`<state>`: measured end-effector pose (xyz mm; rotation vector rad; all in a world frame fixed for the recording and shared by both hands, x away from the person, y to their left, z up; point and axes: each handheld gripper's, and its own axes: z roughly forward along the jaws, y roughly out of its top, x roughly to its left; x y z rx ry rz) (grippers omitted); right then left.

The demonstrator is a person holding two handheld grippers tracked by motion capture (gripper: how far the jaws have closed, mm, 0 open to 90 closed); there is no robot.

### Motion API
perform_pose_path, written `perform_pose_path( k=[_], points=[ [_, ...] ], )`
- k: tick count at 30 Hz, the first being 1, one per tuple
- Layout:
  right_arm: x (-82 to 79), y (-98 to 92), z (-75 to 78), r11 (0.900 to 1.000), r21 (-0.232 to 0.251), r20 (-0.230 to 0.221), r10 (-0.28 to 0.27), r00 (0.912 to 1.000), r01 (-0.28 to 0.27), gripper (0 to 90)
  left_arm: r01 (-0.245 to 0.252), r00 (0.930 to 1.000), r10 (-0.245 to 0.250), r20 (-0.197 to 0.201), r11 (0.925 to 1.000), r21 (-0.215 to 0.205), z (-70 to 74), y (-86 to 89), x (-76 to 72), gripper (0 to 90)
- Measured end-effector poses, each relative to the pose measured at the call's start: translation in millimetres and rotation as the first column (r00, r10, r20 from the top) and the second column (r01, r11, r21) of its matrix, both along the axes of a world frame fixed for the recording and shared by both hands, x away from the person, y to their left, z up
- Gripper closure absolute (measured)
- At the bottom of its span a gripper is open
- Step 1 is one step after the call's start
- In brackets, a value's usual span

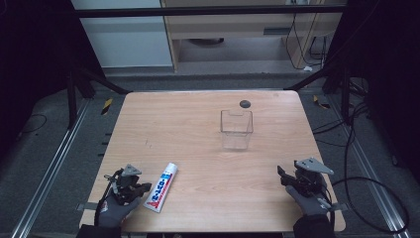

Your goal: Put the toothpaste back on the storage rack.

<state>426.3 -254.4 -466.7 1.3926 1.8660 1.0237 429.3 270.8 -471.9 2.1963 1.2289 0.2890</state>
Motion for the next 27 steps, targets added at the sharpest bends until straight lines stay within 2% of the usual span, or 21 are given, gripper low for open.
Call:
perform_pose_path(
  k=[3,11,18,27],
  points=[
    [0.3,-0.1,-0.4,1.0,-0.001,-0.003,0.002,1.0,-0.002,34.4,0.025,0.9997,-0.025,-0.009,0.9997,0.002,-0.9,-2.1,-1.0,89.4],
    [1.0,-0.5,-1.3,1.0,0.005,-0.011,0.0,0.9999,0.0,34.0,0.04,0.9992,-0.04,-0.012,0.9992,-0.001,-1.0,-4.2,-3.2,89.4],
    [2.2,-0.3,-2.6,1.0,0.006,-0.017,0.002,0.9999,-0.002,33.5,0.093,0.9956,-0.093,-0.012,0.9957,-0.003,-1.5,-19.7,-7.8,89.4],
    [3.1,-1.6,-3.0,1.0,0.006,-0.014,-0.005,0.9999,0.005,33.0,0.104,0.9946,-0.104,-0.001,0.9944,-0.023,-2.7,-32.2,-8.3,89.4]
  ],
)
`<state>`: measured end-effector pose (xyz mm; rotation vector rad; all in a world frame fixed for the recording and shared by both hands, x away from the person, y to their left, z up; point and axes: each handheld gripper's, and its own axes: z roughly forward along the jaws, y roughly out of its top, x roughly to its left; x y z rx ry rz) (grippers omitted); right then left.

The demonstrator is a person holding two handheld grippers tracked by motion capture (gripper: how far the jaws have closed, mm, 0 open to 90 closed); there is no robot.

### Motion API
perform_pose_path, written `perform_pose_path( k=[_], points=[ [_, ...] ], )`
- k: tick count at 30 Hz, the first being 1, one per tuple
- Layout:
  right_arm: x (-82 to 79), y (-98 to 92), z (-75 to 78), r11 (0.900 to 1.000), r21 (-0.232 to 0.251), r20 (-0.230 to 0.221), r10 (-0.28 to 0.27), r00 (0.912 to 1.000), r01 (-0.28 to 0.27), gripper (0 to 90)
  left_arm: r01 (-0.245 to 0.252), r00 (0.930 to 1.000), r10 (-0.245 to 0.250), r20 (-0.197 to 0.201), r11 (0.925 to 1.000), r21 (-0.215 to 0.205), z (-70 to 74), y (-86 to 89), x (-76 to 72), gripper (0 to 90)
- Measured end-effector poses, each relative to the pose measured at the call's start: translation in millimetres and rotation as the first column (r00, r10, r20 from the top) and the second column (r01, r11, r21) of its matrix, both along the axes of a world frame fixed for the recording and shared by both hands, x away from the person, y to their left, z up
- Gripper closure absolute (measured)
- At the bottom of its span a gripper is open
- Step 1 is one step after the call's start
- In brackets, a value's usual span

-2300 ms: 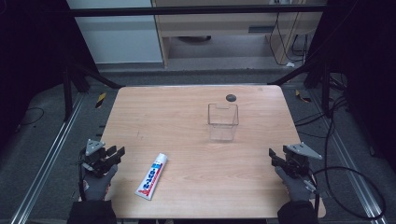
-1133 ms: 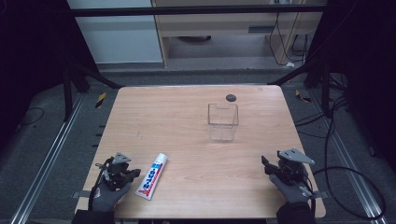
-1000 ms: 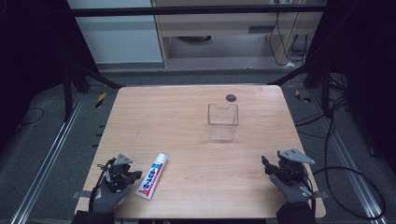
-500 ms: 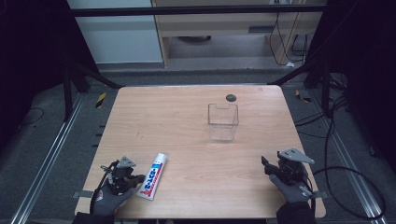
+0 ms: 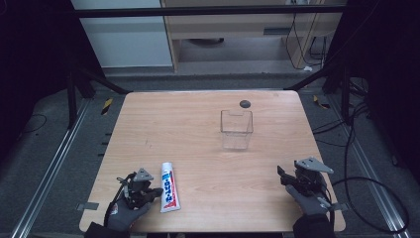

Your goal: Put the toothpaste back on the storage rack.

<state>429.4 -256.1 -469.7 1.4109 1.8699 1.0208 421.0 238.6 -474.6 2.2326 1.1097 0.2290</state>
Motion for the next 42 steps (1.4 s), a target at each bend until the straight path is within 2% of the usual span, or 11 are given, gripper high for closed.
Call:
perform_pose_path(
  k=[11,14,22,32,42],
  points=[
    [1.4,1.0,-0.7,1.0,-0.003,-0.001,0.001,1.0,-0.001,32.2,0.018,0.9993,-0.018,0.033,0.9998,-0.013,-0.4,-19.3,5.6,89.4],
    [1.8,0.4,-1.0,1.0,-0.004,-0.001,0.002,1.0,-0.002,32.0,0.032,0.9986,-0.032,0.043,0.9995,-0.004,-0.9,-28.4,8.5,89.4],
    [2.5,0.2,-1.4,1.0,0.0,0.003,-0.001,1.0,0.001,31.9,0.034,0.998,-0.034,0.053,0.9993,-0.016,-2.1,-36.7,13.3,89.4],
    [3.2,0.1,-2.1,1.0,0.0,0.004,0.0,1.0,0.0,31.6,0.065,0.9951,-0.064,0.075,0.9979,-0.002,-1.7,-49.3,23.6,89.4],
    [4.0,-0.4,-3.5,1.0,-0.002,-0.001,0.005,1.0,-0.005,31.1,0.074,0.993,-0.075,0.091,0.9972,0.007,0.5,-60.2,35.7,89.4]
  ],
)
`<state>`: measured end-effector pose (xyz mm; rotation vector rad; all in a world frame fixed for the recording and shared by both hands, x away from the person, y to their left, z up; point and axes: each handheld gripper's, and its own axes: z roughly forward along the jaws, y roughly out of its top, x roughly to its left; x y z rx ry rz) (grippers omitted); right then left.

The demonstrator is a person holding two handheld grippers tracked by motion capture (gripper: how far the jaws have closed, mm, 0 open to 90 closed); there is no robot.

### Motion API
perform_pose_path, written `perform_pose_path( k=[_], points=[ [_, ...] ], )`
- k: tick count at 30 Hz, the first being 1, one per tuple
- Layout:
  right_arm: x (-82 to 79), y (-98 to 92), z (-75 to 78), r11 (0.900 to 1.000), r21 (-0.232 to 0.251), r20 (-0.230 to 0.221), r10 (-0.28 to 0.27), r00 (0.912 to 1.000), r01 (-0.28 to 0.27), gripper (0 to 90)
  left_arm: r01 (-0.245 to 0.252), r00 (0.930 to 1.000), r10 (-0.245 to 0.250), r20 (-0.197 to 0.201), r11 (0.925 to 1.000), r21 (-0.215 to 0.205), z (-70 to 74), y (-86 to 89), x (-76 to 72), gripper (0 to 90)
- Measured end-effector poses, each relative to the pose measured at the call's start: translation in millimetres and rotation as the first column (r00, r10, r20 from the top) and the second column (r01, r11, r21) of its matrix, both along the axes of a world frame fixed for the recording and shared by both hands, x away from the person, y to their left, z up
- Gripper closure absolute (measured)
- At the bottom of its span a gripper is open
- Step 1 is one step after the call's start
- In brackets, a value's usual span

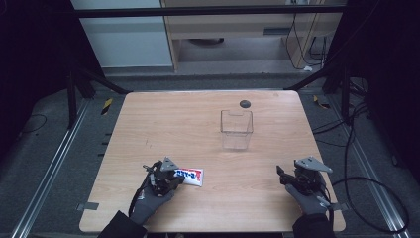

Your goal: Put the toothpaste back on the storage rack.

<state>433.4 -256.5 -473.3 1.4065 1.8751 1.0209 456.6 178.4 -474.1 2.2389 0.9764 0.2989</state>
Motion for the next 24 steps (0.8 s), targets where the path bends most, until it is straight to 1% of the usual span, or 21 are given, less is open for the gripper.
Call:
perform_pose_path(
  k=[2,3,4,5,8,9,10,11,12,13,14,16,17,18,19,20,21,22,24],
  points=[
    [-0.1,0.2,0.0,1.0,0.001,-0.002,-0.001,1.0,0.001,31.1,0.002,1.0,-0.002,0.007,1.0,-0.001,1.9,0.6,0.5,89.4],
    [0.0,0.1,0.0,1.0,0.002,-0.001,0.0,1.0,0.0,31.1,0.002,0.9997,-0.002,0.023,0.9999,-0.01,7.5,2.6,2.0,89.4],
    [0.0,0.1,0.0,1.0,0.002,-0.001,0.0,1.0,0.0,31.1,0.002,0.9997,-0.002,0.023,0.9999,-0.01,7.5,2.6,2.0,89.4],
    [0.1,0.0,0.0,1.0,0.0,0.0,0.0,1.0,0.0,31.1,0.001,0.9995,0.0,0.031,0.9999,-0.015,11.2,3.9,3.4,89.4],
    [0.4,0.1,-0.2,1.0,0.002,-0.002,-0.001,1.0,0.001,31.1,-0.009,0.9973,0.011,0.073,0.9997,-0.022,24.4,10.2,12.8,89.3],
    [0.6,0.3,-0.5,1.0,0.001,-0.005,-0.001,1.0,0.001,31.1,-0.028,0.9951,0.03,0.094,0.9992,-0.027,32.3,15.4,20.6,89.3],
    [0.6,0.3,-0.5,1.0,0.001,-0.005,-0.001,1.0,0.001,31.1,-0.028,0.9951,0.03,0.094,0.9992,-0.027,32.3,15.4,20.6,89.3],
    [0.8,0.2,-0.8,1.0,-0.002,-0.004,-0.002,1.0,0.002,31.1,-0.039,0.9942,0.042,0.099,0.9989,-0.025,35.1,18.0,25.1,89.3],
    [1.1,0.1,-1.1,1.0,-0.003,-0.006,-0.002,1.0,0.002,31.1,-0.058,0.9939,0.059,0.093,0.9982,-0.013,37.2,23.8,35.7,89.4],
    [1.2,0.1,-1.3,1.0,-0.003,-0.006,-0.002,1.0,0.002,31.1,-0.058,0.9939,0.059,0.093,0.9982,-0.013,37.2,23.8,35.7,89.3],
    [1.2,0.1,-1.3,1.0,-0.003,-0.006,-0.002,1.0,0.002,31.1,-0.071,0.9934,0.071,0.09,0.9974,-0.007,36.0,26.3,40.8,89.3],
    [1.1,0.4,-1.4,1.0,-0.005,-0.007,-0.001,1.0,0.001,31.1,-0.089,0.9936,0.087,0.071,0.9956,0.027,31.1,31.6,49.8,89.4],
    [0.8,0.7,-1.4,1.0,-0.004,-0.008,0.001,1.0,-0.001,31.1,-0.111,0.9928,0.109,0.05,0.9925,0.05,24.5,37.0,54.8,89.4],
    [0.8,0.7,-1.4,1.0,-0.004,-0.008,0.001,1.0,-0.001,31.1,-0.111,0.9928,0.109,0.05,0.9925,0.05,24.5,37.0,54.8,89.4],
    [0.7,1.0,-1.1,1.0,0.001,-0.011,0.0,0.9999,0.0,31.1,-0.113,0.993,0.111,0.041,0.9916,0.062,22.0,40.3,56.0,89.4],
    [1.0,0.6,-1.4,1.0,-0.005,-0.008,0.002,1.0,-0.002,31.1,-0.125,0.9916,0.122,0.042,0.9899,0.066,19.7,42.8,56.6,89.3],
    [1.4,0.6,-1.6,1.0,-0.003,-0.012,0.002,0.9999,-0.002,31.1,-0.125,0.992,0.124,0.023,0.9898,0.069,17.3,47.2,57.3,89.4],
    [1.4,0.6,-1.6,1.0,-0.003,-0.012,0.002,0.9999,-0.002,31.1,-0.125,0.992,0.124,0.023,0.9898,0.069,17.3,47.2,57.3,89.4],
    [1.4,0.8,-1.8,1.0,-0.005,-0.014,0.003,0.9999,-0.003,31.2,-0.12,0.9928,0.12,0.008,0.9898,0.076,15.3,49.1,57.4,89.3]
  ],
)
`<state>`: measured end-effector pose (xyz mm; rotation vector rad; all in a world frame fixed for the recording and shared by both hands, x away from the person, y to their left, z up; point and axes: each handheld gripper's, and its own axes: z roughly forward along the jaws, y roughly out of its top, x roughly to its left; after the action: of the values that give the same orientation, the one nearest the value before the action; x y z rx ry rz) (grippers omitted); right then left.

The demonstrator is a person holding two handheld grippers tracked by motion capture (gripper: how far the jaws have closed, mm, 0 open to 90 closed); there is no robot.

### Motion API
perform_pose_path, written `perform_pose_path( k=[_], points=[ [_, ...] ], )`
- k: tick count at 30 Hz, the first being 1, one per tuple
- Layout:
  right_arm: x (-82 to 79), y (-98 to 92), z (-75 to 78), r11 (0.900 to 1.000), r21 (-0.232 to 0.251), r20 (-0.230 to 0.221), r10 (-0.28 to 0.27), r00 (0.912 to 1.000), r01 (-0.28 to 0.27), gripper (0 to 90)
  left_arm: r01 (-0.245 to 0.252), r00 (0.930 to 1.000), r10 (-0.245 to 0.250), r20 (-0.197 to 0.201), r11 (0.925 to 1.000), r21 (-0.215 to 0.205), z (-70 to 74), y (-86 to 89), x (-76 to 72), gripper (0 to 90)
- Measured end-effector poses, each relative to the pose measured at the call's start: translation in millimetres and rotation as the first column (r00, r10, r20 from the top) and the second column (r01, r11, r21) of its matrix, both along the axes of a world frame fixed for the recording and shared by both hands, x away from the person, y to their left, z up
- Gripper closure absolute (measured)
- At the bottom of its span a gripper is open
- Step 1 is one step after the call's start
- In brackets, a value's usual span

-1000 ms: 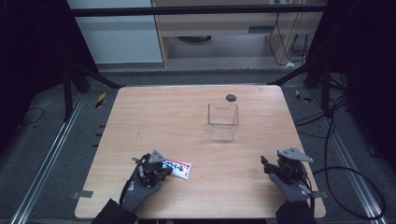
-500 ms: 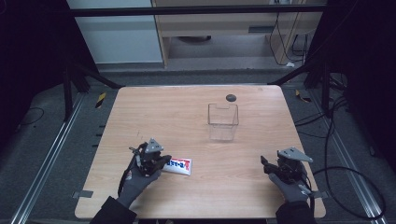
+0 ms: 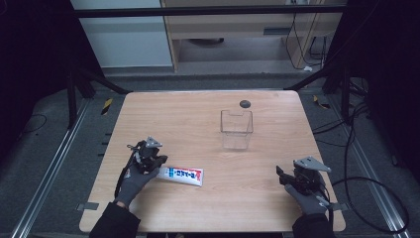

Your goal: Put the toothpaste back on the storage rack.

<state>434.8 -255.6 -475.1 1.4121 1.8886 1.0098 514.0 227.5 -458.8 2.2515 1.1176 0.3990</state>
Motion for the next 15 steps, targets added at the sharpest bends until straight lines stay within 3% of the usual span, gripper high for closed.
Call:
perform_pose_path(
  k=[6,15],
  points=[
    [-0.4,-0.3,0.3,1.0,-0.001,0.003,0.002,1.0,-0.002,31.1,0.022,0.9995,-0.021,-0.024,0.9996,0.018,-5.3,3.3,-4.0,89.4],
    [-0.8,-0.6,0.6,1.0,0.001,-0.001,0.003,1.0,-0.003,30.9,0.034,0.9988,-0.033,-0.036,0.9994,0.007,-5.0,13.0,-19.6,89.3]
  ],
)
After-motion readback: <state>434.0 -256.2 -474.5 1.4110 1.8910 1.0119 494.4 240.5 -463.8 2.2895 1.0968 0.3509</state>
